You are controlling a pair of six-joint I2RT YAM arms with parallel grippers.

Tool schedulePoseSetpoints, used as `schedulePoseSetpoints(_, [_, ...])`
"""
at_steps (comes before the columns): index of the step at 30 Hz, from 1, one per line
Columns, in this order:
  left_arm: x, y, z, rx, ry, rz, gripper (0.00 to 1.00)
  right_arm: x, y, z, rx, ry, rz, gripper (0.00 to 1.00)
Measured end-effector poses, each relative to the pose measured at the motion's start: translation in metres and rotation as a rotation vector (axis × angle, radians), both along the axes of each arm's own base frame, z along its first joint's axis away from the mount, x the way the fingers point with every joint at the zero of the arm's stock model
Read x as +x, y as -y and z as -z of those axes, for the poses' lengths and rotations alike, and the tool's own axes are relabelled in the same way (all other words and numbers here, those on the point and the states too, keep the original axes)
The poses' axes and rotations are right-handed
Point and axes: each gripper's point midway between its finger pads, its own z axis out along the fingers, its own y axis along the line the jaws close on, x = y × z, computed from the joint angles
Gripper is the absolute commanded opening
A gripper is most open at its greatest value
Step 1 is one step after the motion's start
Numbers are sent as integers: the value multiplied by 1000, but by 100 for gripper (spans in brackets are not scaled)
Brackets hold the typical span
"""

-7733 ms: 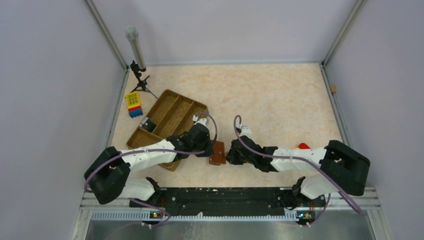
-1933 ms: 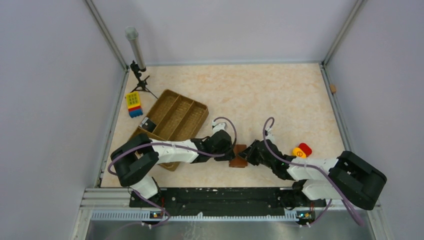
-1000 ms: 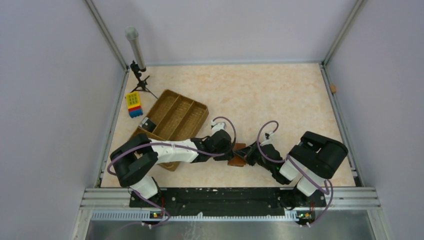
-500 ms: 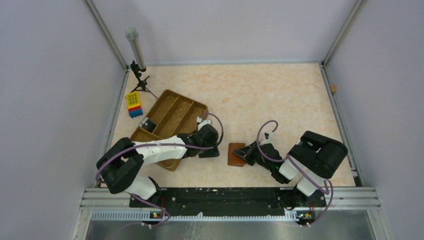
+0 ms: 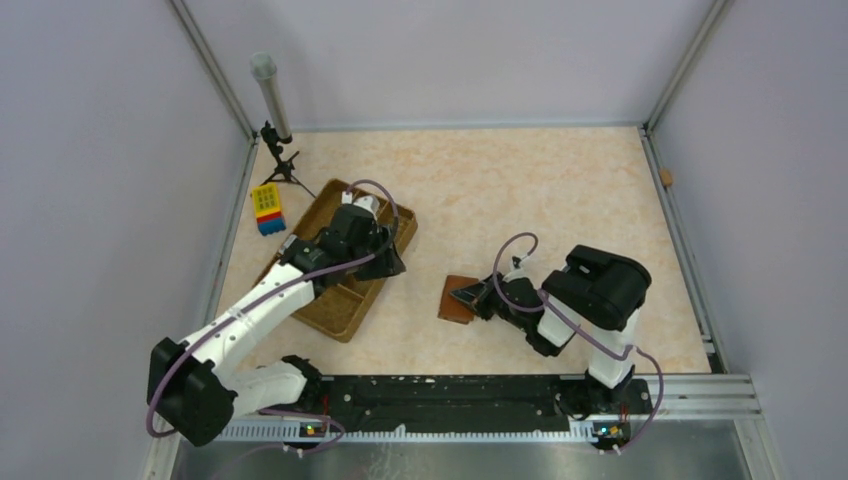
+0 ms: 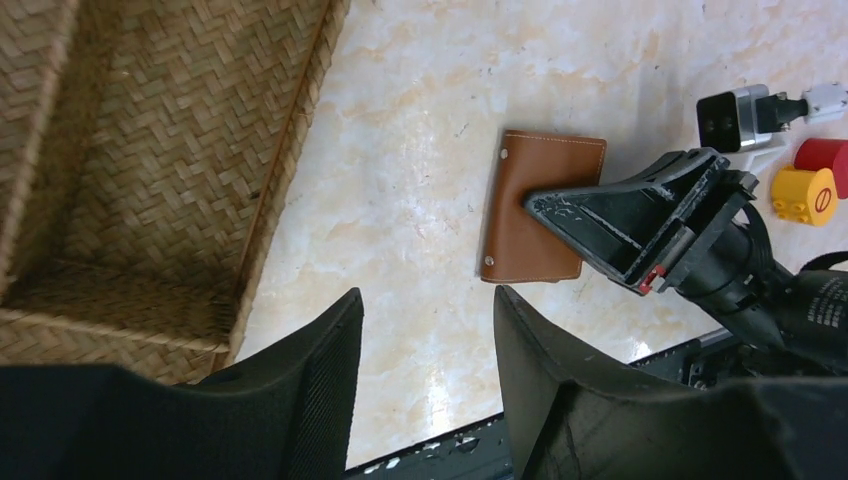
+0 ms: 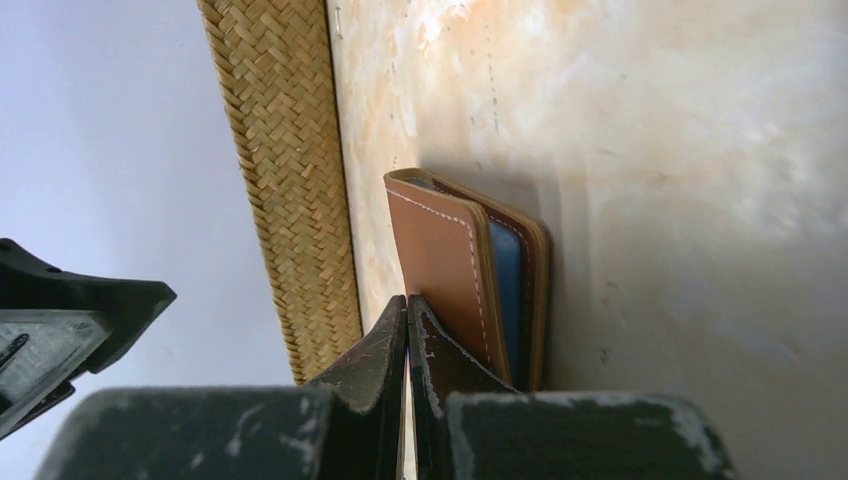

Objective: Put the credit cards into the card holder
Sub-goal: Close the card holder at the center of the board.

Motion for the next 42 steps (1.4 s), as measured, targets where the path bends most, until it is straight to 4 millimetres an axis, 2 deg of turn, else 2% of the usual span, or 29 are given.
schedulePoseSetpoints(4, [3,-17,-12,21,5,21,52,5,-9,0,28,-2,-11,0])
schedulePoseSetpoints(12, [15,-58,-13,69,5,-12,52,8,-16,1,88,-19,0,0])
schedulePoseSetpoints(23, [19,-74,-17,74,27,-21,56,10,-18,0,171,-34,21,0])
schedulePoseSetpoints(25, [21,-77,-20,70,46,-34,59,10,-18,-3,171,-26,19,0])
schedulePoseSetpoints(27, [22,-81,-22,71,65,-49,69,10,-19,-6,147,-15,9,0])
schedulePoseSetpoints(30, [26,-90,-28,84,99,-79,80,10,-21,-7,52,2,-19,0])
schedulePoseSetpoints(34, [31,-103,-32,111,127,-126,85,14,-27,-11,-114,32,-79,0])
schedulePoseSetpoints(37, [34,-114,-34,145,151,-160,93,18,-30,-15,-248,59,-146,9])
schedulePoseSetpoints(39, [35,-122,-37,170,168,-185,98,19,-32,-18,-314,78,-190,21])
schedulePoseSetpoints(42, [35,-133,-41,204,199,-218,99,18,-29,-27,-403,113,-250,45])
